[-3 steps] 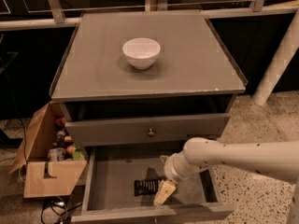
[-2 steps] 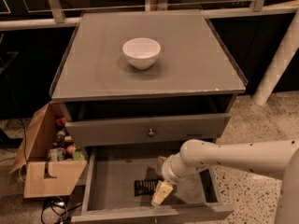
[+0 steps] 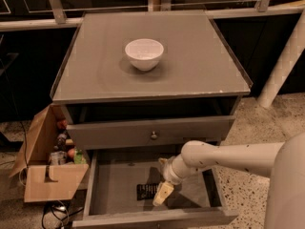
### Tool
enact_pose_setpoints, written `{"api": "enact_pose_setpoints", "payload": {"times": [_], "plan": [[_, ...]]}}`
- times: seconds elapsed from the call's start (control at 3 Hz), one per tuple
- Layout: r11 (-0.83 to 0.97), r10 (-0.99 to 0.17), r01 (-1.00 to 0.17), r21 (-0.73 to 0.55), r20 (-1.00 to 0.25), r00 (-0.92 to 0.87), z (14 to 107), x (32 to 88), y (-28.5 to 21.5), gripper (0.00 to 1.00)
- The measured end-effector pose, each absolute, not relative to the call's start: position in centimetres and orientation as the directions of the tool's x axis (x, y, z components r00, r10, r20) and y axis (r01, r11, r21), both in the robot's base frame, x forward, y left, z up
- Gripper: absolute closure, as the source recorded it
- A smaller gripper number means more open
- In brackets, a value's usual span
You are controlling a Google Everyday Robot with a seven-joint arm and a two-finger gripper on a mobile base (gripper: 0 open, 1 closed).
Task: Pick rxbar chocolate from middle drawer and place on counter
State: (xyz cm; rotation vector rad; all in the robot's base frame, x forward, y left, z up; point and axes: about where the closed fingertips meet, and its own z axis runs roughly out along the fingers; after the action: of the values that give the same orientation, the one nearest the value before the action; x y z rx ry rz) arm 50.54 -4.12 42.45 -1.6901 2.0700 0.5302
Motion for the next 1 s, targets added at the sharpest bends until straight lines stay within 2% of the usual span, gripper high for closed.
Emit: {"api": "enact_pose_setpoints", "payload": {"times": [1.0], "plan": [[0.211,-0.794,-0.974,0.086,-0.566,-0.222,40.0,50.3,-3.9,0.00]]}}
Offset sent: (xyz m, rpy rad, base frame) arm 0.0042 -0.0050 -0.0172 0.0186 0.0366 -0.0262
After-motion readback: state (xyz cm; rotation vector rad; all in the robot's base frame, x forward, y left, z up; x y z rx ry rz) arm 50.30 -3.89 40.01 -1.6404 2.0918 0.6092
